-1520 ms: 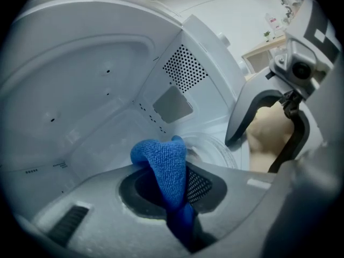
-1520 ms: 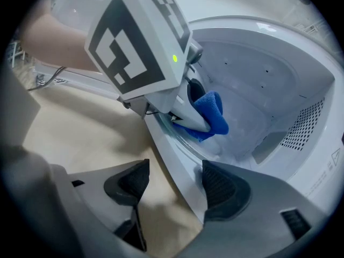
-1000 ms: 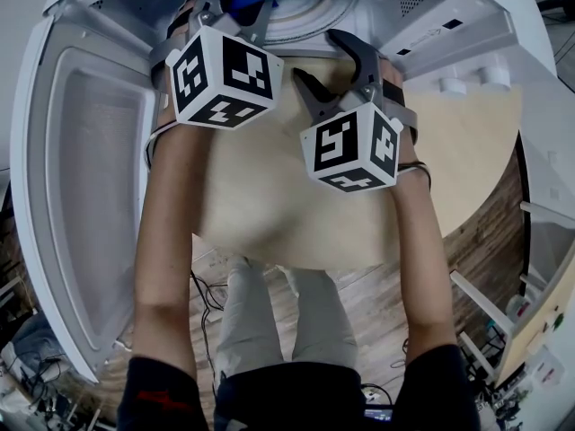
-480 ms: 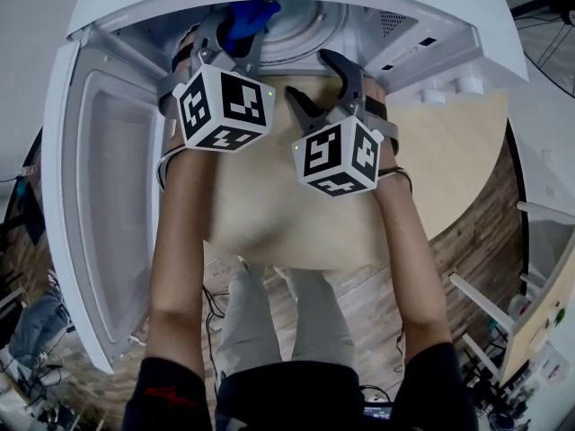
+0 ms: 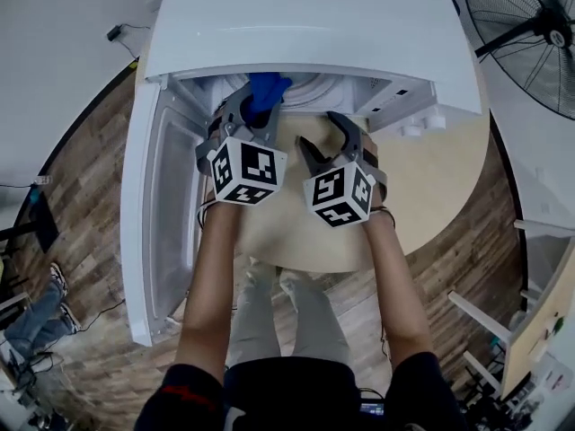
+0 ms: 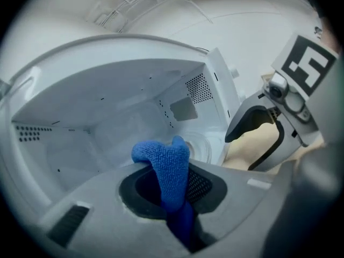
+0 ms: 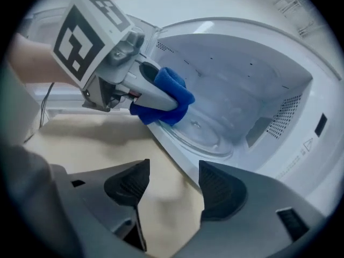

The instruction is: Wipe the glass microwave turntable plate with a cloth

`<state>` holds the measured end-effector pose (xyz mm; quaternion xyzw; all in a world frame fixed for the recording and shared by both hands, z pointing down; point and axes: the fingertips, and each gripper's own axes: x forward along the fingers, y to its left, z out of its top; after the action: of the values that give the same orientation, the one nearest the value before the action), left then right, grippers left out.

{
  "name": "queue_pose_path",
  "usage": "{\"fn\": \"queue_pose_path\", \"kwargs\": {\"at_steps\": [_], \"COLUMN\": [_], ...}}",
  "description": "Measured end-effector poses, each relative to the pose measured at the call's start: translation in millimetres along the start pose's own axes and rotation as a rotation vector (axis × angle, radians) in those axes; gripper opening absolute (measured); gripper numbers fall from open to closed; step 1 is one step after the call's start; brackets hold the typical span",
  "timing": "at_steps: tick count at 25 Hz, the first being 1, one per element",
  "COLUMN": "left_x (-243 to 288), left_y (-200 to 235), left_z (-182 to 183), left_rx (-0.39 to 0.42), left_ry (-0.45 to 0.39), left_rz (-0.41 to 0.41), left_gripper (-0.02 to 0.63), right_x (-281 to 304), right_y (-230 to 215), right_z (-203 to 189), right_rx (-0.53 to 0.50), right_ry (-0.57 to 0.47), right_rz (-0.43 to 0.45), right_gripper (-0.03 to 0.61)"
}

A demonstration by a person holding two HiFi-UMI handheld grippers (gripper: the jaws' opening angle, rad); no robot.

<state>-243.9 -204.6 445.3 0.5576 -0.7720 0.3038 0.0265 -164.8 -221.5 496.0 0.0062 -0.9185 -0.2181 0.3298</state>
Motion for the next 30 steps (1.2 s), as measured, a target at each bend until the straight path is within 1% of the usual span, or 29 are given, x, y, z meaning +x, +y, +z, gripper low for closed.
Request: {"fn": "queue_pose_path", "kwargs": {"at_steps": [3, 5, 9, 10, 13, 15, 17, 19, 22, 25, 28, 30], "left_x": [-23, -41, -80, -90, -123, -144, -165, -185, -210, -229, -245, -257], "left_y": [-8, -18, -34, -37, -42, -42, -46, -47, -43, -36, -19, -9], "left_z": [0, 5, 21, 27, 44, 57, 67, 78, 105, 124, 144, 160], "left_rx": [-0.054, -0.085, -0.142, -0.179, -0.324, -0.363, -0.372, -0.393, -0.442, -0.406, -0.409, -0.394], "left_ry": [0.023, 0.035, 0.035, 0.022, -0.021, -0.041, -0.049, -0.068, -0.138, -0.178, -0.223, -0.257], "left_rz": [-0.022, -0.047, -0.108, -0.125, -0.182, -0.206, -0.217, -0.228, -0.262, -0.269, -0.248, -0.236], "left_gripper": [0.054, 0.054, 0.054, 0.054, 0.054, 0.054, 0.054, 0.054, 0.054, 0.054, 0.054, 0.054], "right_x": [-22, -40, -79, -90, -124, -145, -165, -186, -216, -244, -267, -284], "right_y": [7, 8, 5, 4, 3, 4, 5, 5, -1, -9, -24, -33], "right_z": [0, 5, 26, 32, 46, 58, 68, 79, 95, 113, 136, 151], "right_rx": [0.090, 0.137, 0.191, 0.198, 0.226, 0.255, 0.278, 0.290, 0.334, 0.387, 0.387, 0.379], "right_ry": [0.024, 0.023, -0.010, -0.017, -0.037, -0.054, -0.069, -0.092, -0.143, -0.209, -0.279, -0.319], "right_rz": [0.023, 0.025, 0.014, 0.007, 0.000, 0.006, 0.001, -0.026, -0.060, -0.078, -0.115, -0.149], "right_gripper": [0.280, 0.226, 0.165, 0.143, 0.092, 0.067, 0.049, 0.039, 0.026, 0.018, 0.012, 0.011]}}
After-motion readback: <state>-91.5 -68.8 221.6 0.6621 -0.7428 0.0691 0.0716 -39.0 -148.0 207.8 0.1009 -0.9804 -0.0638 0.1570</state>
